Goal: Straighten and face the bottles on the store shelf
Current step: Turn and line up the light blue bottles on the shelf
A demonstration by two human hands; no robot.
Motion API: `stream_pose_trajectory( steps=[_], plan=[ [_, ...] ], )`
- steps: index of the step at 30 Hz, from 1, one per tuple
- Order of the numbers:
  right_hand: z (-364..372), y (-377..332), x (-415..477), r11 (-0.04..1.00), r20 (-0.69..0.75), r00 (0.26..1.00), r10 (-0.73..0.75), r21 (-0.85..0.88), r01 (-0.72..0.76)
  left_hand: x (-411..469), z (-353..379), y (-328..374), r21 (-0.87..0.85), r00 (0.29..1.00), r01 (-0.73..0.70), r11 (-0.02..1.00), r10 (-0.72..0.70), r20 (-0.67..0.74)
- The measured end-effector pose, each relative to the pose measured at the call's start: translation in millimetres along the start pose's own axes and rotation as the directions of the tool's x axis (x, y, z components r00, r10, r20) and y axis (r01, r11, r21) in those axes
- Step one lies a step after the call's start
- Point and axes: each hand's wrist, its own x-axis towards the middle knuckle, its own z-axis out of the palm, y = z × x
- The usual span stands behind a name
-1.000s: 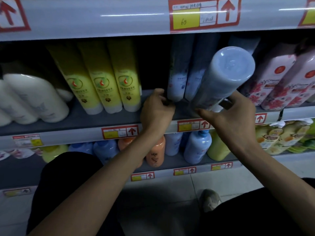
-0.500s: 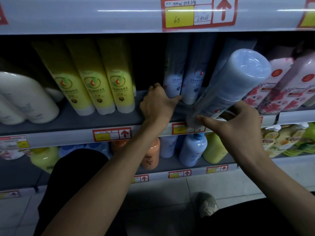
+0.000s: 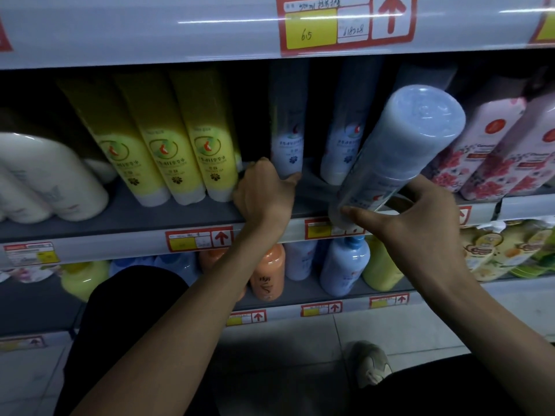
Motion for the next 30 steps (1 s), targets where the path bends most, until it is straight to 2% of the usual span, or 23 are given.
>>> stream_pose_trajectory(
  steps=[13,19,25,30],
  plan=[
    [20.9,-7.1,18.9,1.0,0.004,1.0,0.003,0.014,-0.003,-2.6,-0.3,-1.0,-0.036,1.0,0.028,0.999,-0.029,-0.008],
    [40.8,-6.6,30.9,1.0,0.012,1.0,0.003,0.019,-0.003,-14.7,-15.3,-8.3,-0.105,0.999,0.039,0.994,-0.035,0.04],
    [60.1,1.6,43.2,1.0,0.05,0.999,0.004,0.012,-0.005,-27.9,-37.6,-21.0,-0.371,0.984,0.059,0.927,0.009,0.179],
    [76.0,5.4,49.1,0.998,0.071,0.997,0.04,0.054,-0.044,-38.2,-42.0,-35.2,-0.458,0.967,-0.018,0.889,0.132,0.218]
  ],
)
